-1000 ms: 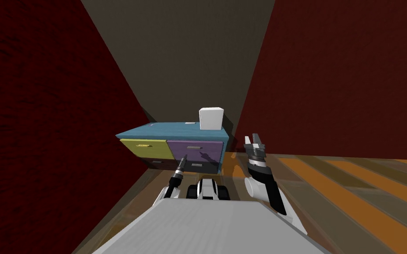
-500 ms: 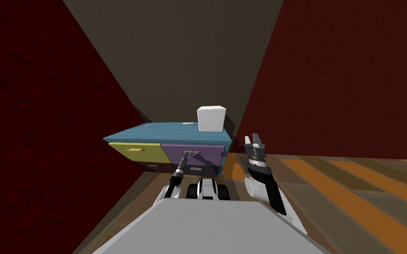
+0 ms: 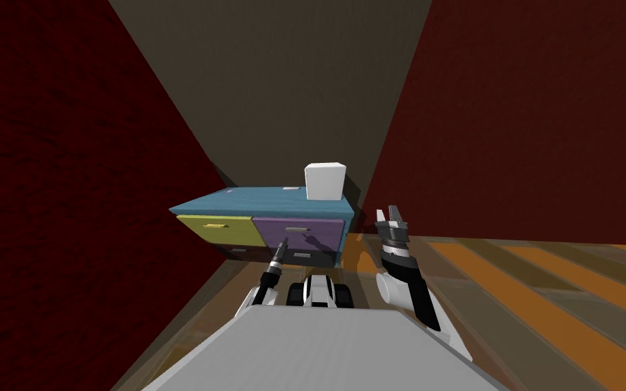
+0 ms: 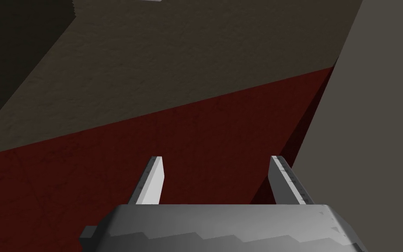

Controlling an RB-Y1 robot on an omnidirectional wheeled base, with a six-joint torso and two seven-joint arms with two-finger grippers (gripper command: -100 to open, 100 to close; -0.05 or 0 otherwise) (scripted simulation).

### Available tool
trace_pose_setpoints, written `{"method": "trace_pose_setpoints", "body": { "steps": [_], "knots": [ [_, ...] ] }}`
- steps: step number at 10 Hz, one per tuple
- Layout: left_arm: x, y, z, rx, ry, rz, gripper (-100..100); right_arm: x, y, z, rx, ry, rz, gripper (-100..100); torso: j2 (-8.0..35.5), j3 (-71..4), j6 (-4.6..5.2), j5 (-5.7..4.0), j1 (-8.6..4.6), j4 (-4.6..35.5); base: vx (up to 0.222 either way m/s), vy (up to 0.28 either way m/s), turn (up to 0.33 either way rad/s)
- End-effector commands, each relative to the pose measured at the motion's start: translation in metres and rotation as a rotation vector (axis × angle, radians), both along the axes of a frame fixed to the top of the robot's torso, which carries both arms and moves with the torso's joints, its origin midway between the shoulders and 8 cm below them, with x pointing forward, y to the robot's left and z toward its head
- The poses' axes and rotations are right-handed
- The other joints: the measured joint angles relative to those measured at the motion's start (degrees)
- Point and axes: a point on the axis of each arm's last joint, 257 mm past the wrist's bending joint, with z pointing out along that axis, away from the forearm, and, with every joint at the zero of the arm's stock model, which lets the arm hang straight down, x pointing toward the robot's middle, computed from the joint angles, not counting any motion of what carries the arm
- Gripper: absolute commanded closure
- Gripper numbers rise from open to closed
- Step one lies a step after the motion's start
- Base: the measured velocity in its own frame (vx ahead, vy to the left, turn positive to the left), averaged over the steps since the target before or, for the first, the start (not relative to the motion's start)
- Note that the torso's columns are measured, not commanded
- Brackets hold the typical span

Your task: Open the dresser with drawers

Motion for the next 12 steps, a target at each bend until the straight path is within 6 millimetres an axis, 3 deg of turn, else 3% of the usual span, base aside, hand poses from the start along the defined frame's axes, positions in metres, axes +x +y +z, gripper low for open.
{"method": "trace_pose_setpoints", "body": {
  "steps": [1, 2, 8, 9, 12],
  "knots": [
    [-0.002, 0.000, 0.001, 0.000, 0.000, -0.002, 100, 0.000, 0.000, 0.000, 0.000, 0.000, 0.000, 0, -0.25, -0.16, 0.00, 0.00, -0.01, -0.07, -0.087, -0.011, 0.004],
    [0.000, 0.000, -0.003, -0.002, 0.002, 0.001, -100, 0.000, 0.000, 0.000, 0.000, 0.000, 0.000, 0, -0.65, -0.39, 0.00, 0.01, 0.06, -0.17, 0.081, -0.001, -0.019],
    [0.006, 0.002, -0.004, -0.003, -0.001, 0.006, -100, 0.000, 0.000, 0.000, 0.000, 0.000, 0.000, 0, 0.00, 0.01, 0.01, 0.00, -0.01, 0.01, 0.120, 0.005, -0.013],
    [0.006, 0.002, -0.003, -0.003, 0.001, 0.007, 100, 0.000, 0.000, 0.000, 0.000, 0.000, 0.000, 0, -0.04, -0.04, -0.01, 0.01, 0.03, -0.03, 0.009, -0.001, 0.002],
    [-0.001, 0.000, 0.000, -0.004, 0.001, 0.000, 100, 0.000, 0.000, 0.000, 0.000, 0.000, 0.000, 0, 0.16, 0.09, 0.00, 0.02, 0.05, 0.04, -0.163, -0.001, 0.022]
  ]
}}
